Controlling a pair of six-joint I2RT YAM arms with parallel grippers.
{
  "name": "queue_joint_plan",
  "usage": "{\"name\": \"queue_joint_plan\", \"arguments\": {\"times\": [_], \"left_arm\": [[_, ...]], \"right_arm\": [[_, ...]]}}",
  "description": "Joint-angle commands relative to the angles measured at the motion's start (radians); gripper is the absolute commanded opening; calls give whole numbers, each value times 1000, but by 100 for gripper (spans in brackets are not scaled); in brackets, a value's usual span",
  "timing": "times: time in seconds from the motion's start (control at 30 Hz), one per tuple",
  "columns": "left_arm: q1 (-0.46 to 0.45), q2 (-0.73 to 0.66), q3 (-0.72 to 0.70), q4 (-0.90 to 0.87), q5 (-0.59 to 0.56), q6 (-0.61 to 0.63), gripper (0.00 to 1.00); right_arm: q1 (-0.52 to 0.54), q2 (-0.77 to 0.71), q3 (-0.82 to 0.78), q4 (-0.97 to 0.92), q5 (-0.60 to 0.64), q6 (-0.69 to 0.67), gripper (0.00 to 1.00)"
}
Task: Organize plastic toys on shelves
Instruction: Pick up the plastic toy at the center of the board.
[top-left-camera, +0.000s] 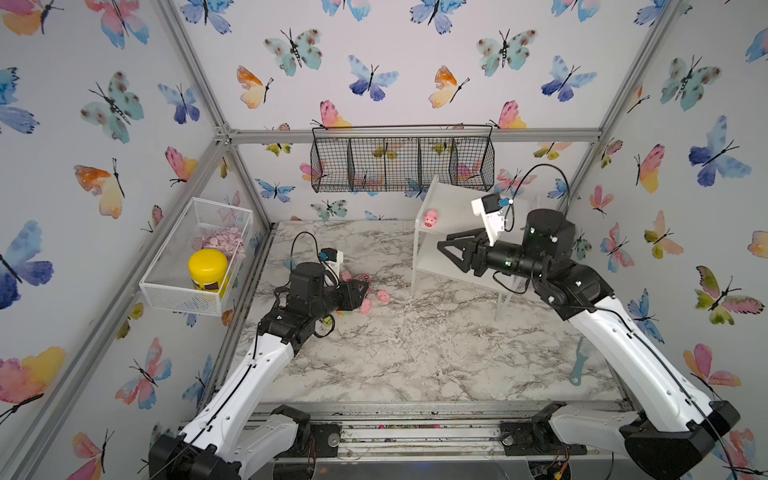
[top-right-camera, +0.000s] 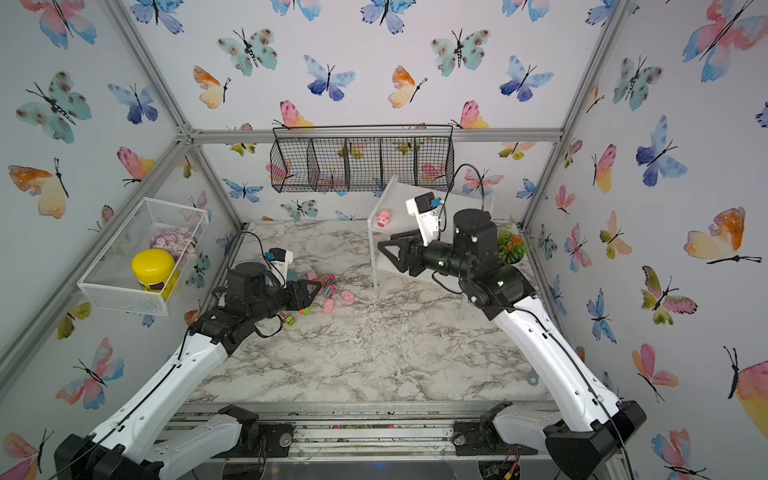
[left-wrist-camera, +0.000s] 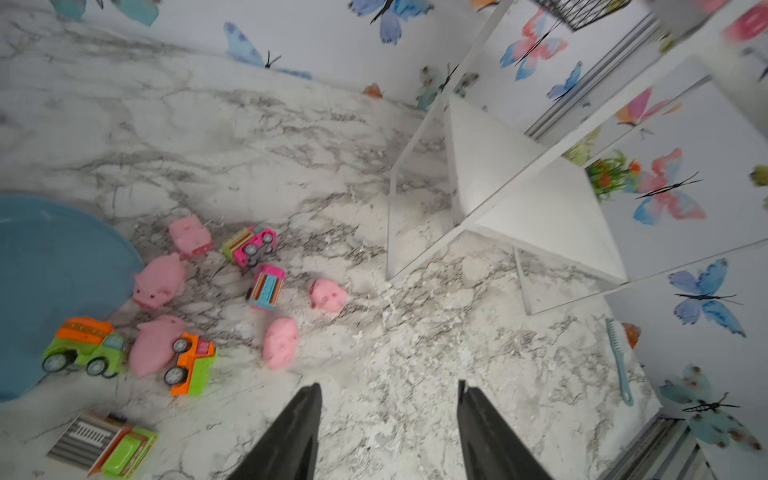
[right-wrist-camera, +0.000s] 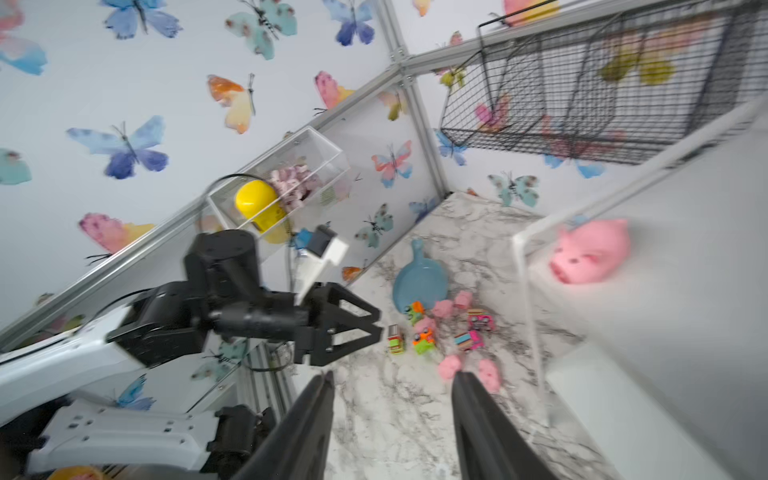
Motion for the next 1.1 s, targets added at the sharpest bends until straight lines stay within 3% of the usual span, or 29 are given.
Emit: {"name": "queue_joint_plan", "arguments": {"times": [0.0, 0.13, 0.23, 0.53, 1.07], "left_arm": [[11, 54, -42, 2, 1, 53, 61], [11, 177, -52, 44, 48, 55, 61], [11, 295, -21, 40, 3, 70, 61], [0, 496, 10, 93, -157, 115, 56], [0, 707, 123, 138, -108, 120, 41]], "right_arm": [[116, -39, -120, 173, 103, -46, 56], [280, -50, -228, 215, 232, -100, 55], [335, -28, -272, 212, 284, -108, 55], [337, -17, -333, 241, 296, -100, 54], [337, -2, -336, 257, 286, -79, 54]]}}
